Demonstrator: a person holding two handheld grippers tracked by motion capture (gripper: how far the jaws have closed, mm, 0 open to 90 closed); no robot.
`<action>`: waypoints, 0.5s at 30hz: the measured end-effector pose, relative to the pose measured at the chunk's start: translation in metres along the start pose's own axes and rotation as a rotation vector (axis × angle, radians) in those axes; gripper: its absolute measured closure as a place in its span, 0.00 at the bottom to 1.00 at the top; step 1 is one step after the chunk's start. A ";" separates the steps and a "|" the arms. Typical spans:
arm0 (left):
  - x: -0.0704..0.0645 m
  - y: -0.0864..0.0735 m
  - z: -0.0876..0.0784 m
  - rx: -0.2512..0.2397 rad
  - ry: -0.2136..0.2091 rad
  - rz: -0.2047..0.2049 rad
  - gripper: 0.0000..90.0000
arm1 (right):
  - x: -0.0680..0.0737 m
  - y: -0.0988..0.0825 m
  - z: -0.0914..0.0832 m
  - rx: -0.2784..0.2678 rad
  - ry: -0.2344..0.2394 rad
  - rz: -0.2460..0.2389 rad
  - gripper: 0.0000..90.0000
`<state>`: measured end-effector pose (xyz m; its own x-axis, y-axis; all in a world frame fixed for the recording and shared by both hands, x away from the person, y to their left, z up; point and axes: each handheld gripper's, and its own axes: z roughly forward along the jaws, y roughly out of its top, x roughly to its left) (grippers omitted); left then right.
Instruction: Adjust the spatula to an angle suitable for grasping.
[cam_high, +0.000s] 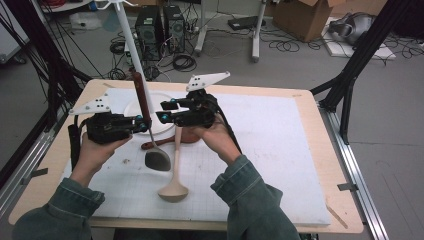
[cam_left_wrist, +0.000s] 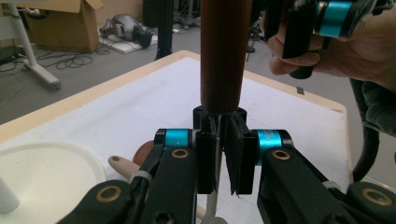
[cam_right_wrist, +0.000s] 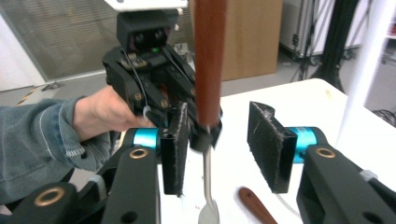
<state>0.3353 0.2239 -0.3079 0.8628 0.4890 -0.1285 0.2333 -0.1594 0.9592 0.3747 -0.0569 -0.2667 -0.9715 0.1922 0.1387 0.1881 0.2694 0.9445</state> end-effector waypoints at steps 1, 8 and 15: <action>0.000 0.001 0.000 0.002 0.013 0.002 0.92 | -0.001 -0.002 -0.004 0.000 -0.007 0.007 0.63; 0.005 0.017 0.001 -0.012 0.068 0.000 0.92 | -0.002 -0.016 -0.033 0.008 -0.066 0.017 0.52; 0.010 0.035 0.002 -0.020 0.093 0.009 0.92 | -0.004 -0.031 -0.055 -0.003 -0.108 0.027 0.45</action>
<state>0.3528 0.2212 -0.2762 0.8193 0.5651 -0.0967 0.2157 -0.1476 0.9652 0.3651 -0.1180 -0.2798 -0.9447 0.3003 0.1316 0.2139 0.2602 0.9416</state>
